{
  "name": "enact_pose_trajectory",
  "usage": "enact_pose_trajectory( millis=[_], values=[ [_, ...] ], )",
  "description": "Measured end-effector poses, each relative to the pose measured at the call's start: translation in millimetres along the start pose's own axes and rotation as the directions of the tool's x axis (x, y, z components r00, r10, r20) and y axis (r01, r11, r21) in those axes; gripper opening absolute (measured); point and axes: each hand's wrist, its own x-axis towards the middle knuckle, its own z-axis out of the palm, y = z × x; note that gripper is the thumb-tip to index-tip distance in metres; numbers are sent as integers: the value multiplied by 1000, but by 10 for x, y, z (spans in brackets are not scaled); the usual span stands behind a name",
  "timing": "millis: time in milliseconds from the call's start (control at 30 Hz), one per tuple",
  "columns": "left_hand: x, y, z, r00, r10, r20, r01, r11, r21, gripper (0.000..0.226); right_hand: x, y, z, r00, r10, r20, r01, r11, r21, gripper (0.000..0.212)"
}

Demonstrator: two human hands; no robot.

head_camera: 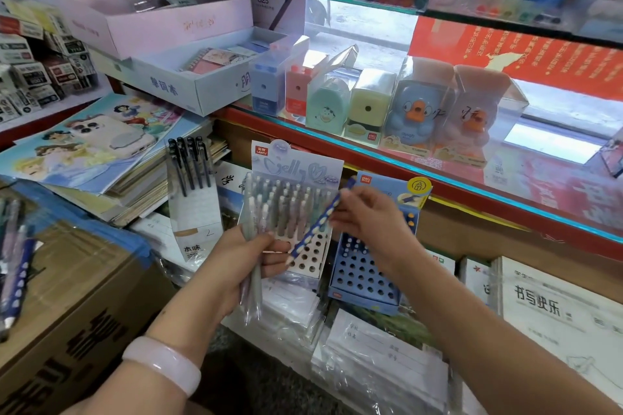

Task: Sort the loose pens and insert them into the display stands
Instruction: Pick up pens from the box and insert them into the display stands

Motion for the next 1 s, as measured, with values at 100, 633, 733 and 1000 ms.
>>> enact_pose_trajectory(
  millis=[100,633,733,1000],
  values=[
    [26,-11,-30,996,-17,-85,19,1000,16,9,84,16,-350,956,-216,-199,142,933,-330,10],
    [101,-59,-15,993,-36,-116,41,998,40,8,108,604,-532,900,-417,-125,158,581,-798,15],
    [92,-55,-1,997,-28,-73,32,998,52,9,124,665,-491,910,-393,-130,151,608,-779,11],
    [68,-44,-25,999,-11,-46,13,998,54,12,197,898,-463,950,-288,-120,57,538,-841,15]
  ],
)
